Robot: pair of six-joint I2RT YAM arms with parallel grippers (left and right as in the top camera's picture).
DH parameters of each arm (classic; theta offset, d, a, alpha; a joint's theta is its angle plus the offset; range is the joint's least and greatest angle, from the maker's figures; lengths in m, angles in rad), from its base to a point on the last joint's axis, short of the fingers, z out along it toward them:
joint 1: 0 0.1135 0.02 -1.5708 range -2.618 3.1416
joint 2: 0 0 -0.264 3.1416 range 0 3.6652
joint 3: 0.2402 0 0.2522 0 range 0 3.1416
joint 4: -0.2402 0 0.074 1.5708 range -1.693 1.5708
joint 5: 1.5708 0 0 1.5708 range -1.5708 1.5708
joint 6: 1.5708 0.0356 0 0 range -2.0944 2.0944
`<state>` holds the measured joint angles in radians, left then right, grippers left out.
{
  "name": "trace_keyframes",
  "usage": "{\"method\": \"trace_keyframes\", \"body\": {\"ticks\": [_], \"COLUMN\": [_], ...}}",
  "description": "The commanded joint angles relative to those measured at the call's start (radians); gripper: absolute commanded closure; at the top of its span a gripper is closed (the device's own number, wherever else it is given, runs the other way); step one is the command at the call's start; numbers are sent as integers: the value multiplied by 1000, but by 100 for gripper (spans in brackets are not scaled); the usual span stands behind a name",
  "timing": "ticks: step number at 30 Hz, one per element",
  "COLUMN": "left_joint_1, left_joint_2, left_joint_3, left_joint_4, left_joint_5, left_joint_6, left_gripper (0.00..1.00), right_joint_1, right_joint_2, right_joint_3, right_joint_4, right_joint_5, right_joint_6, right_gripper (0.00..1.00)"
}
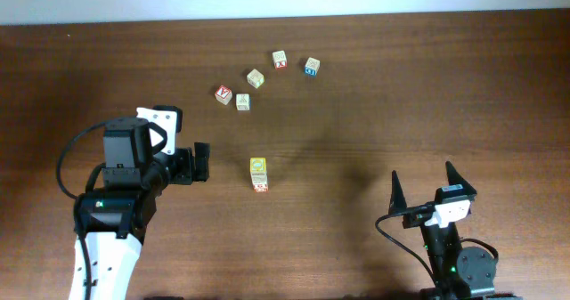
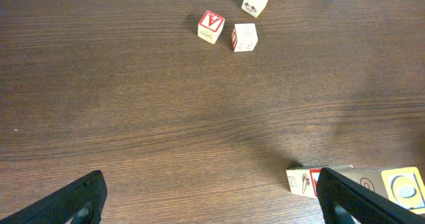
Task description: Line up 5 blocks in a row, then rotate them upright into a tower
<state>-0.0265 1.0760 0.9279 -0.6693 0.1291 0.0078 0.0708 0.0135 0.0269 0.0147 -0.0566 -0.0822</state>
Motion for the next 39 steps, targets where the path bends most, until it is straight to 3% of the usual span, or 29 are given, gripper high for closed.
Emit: {"method": "trace_keyframes", "body": {"ticks": [1,13,16,21,39], "left_joint_1": [3,3,3,3,3], "left_joint_2": [-6,-19,-149,-392,-949], "left_joint_3": [12,11,-55,-283,-816], "left_joint_4": [1,-6,6,154,512], "left_joint_5": [-7,-7,-23,-40,-82], "left_joint_6": [8,8,9,8,9], "left_gripper": [1,1,1,1,1], "right_joint_1": [-6,-6,-6,-6,-6], "right_joint_2": [-10,-10,-10,-10,-10], "right_joint_3": [-21,-21,-21,-21,-21], "right_joint_4": [-90,-87,-87,-87,-87], "right_joint_5": [-17,-19,-19,-19,-19], "right_joint_6": [4,8,8,8,8], "right_gripper": [1,1,1,1,1]}}
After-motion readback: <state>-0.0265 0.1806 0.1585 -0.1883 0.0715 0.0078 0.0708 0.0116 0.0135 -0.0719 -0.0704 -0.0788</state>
